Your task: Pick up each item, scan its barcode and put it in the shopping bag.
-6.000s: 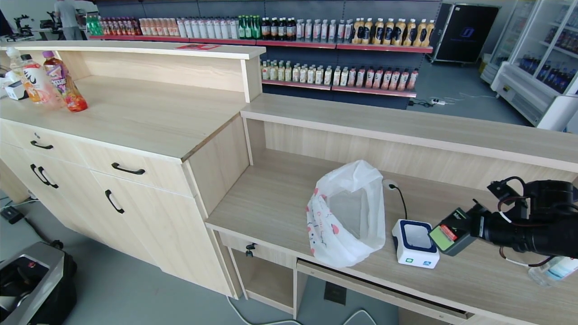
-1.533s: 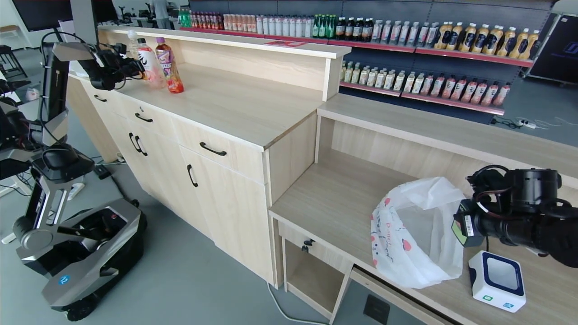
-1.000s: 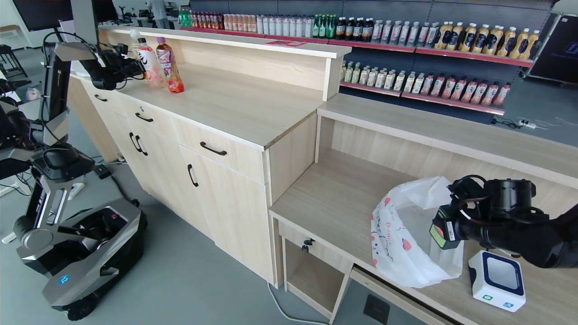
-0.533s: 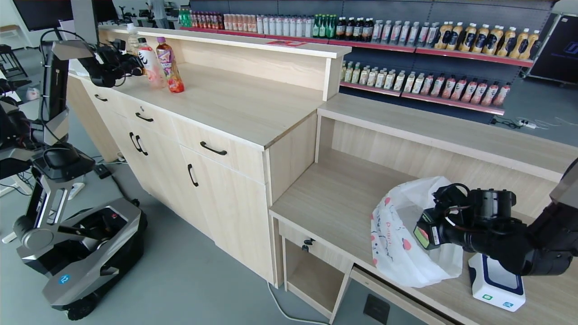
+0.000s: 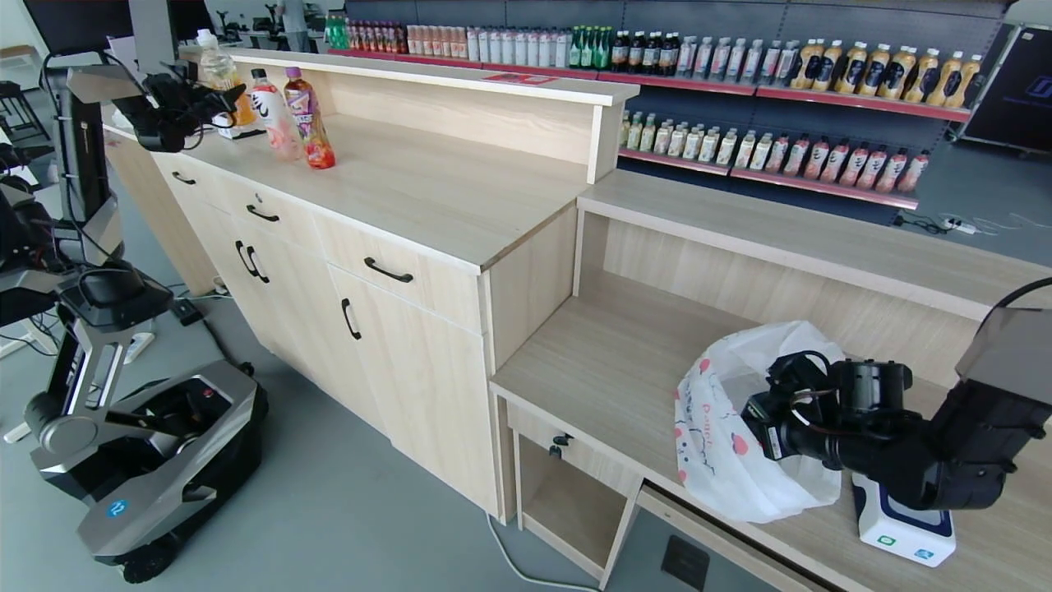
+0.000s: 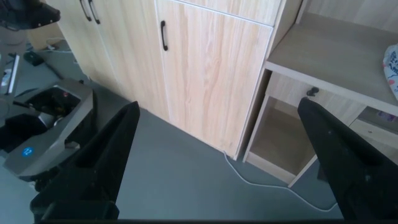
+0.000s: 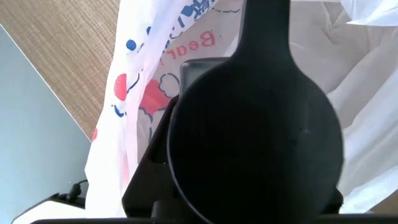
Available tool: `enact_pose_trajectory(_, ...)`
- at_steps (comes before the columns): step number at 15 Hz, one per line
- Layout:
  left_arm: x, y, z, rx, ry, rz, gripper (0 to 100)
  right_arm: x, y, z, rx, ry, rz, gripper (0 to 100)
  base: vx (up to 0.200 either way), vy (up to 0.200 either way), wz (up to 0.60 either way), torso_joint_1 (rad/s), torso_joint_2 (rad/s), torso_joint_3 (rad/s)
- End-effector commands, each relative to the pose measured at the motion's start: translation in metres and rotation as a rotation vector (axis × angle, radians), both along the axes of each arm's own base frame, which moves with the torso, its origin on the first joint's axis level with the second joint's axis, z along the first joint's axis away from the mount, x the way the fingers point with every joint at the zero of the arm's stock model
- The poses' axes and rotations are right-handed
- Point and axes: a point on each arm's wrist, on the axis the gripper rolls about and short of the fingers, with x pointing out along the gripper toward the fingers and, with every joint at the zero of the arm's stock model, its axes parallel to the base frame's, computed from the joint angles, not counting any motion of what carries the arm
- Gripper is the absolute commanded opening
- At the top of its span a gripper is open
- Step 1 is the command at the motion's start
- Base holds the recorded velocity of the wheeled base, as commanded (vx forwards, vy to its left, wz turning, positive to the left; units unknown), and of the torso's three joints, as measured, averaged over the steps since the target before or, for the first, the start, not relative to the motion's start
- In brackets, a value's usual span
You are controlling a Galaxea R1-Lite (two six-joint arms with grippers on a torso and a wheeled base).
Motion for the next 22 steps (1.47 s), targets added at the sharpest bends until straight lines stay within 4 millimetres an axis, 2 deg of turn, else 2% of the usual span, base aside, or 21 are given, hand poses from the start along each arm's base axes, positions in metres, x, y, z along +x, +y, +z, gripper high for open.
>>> enact_pose_trajectory(1,0.000,0.000,0.000,0.000,0.000,0.000,100,0.004,0.003,-0.010,0.002,0.015,0.011,0,0.000,0.000,0.00,0.000,0.00,0.000)
enact_pose_trajectory(9,0.000,0.000,0.000,0.001,0.000,0.000,100,0.016,0.016,-0.032,0.014,-0.058,0.048,0,0.000,0.000,0.00,0.000,0.00,0.000)
enact_pose_trajectory(16,0.000,0.000,0.000,0.000,0.000,0.000,100,0.017,0.016,-0.042,0.013,-0.050,0.048,0,0.000,0.000,0.00,0.000,0.00,0.000)
enact_pose_trajectory(17,0.000,0.000,0.000,0.000,0.000,0.000,100,0.017,0.015,-0.044,0.013,-0.046,0.045,100,0.000,0.000,0.00,0.000,0.00,0.000)
enact_pose_trajectory(20,0.000,0.000,0.000,0.001,0.000,0.000,100,0.017,0.010,-0.041,0.016,-0.056,0.033,100,0.000,0.000,0.00,0.000,0.00,0.000)
enact_pose_trajectory(22,0.000,0.000,0.000,0.000,0.000,0.000,100,0.015,0.011,-0.013,0.046,-0.106,0.029,100,0.000,0.000,0.00,0.000,0.00,0.000)
